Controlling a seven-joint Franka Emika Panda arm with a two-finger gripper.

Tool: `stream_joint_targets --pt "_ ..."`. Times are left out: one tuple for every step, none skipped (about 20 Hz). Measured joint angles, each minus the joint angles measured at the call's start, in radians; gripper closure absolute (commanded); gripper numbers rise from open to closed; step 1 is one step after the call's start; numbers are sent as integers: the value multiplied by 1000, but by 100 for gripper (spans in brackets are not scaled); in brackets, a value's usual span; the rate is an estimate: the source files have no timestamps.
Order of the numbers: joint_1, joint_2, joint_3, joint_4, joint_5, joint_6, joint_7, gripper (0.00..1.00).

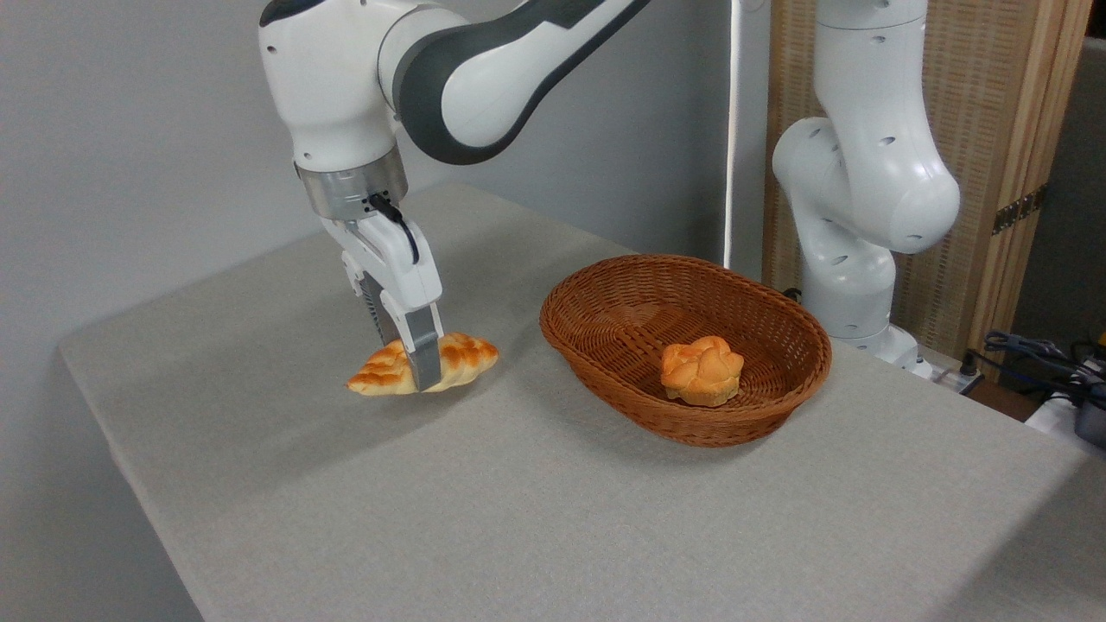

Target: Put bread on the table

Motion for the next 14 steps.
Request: stream_joint_targets --pt "-2 2 0 0 0 2 0 0" --pt "-3 3 0 0 0 2 0 0" --pt "-3 3 0 0 0 2 0 0" --pt "-3 3 0 0 0 2 0 0" --pt "-3 3 0 0 0 2 0 0" --pt "-3 2 0 0 0 2 0 0" --pt "-3 2 0 0 0 2 0 0" --pt "-3 2 0 0 0 2 0 0" --pt "-3 1 0 1 0 2 0 0" --pt "-3 -1 1 3 0 3 0 0" --pt "-2 -5 3 7 0 5 0 0" --pt "-1 -12 6 15 0 6 0 0" --pt "2 -23 9 27 0 6 0 0" --pt "5 -39 14 38 0 6 -1 0"
